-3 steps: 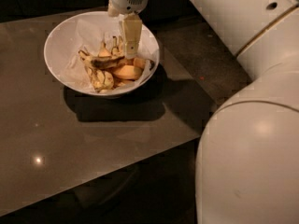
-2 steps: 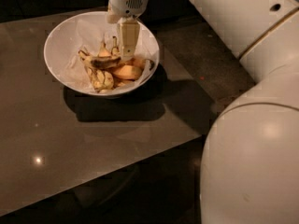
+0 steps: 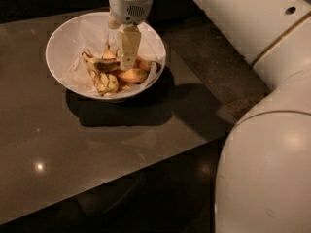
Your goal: Pick banana from white bowl
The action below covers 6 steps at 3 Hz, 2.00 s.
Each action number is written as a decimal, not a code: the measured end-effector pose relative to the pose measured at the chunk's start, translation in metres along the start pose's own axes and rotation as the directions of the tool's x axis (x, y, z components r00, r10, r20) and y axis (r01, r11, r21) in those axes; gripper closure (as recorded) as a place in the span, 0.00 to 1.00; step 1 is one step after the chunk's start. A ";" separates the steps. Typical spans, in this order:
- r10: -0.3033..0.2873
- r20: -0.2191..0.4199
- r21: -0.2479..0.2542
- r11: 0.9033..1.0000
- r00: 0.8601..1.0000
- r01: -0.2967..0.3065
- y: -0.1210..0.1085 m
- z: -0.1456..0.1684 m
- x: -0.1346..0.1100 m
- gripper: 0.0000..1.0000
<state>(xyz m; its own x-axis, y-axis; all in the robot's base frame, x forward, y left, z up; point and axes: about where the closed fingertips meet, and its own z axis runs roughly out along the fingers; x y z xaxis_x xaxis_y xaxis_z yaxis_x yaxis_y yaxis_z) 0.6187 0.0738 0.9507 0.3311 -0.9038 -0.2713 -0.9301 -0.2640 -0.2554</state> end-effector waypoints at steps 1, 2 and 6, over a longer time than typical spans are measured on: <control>0.015 0.012 -0.012 1.000 1.000 -0.015 0.000 0.005 -0.005 0.23; 0.016 0.023 -0.020 1.000 1.000 -0.016 -0.002 0.008 -0.007 0.27; 0.044 0.083 -0.078 0.996 0.996 -0.037 0.003 0.033 -0.006 0.39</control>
Offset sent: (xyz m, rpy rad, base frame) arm -0.0020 0.0086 -0.0048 0.0128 0.0540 0.0004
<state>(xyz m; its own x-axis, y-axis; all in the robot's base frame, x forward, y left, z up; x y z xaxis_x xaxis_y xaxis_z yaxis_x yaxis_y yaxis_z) 0.6190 0.0896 0.9213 0.3023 -0.8834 -0.3582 -0.9513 -0.2557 -0.1722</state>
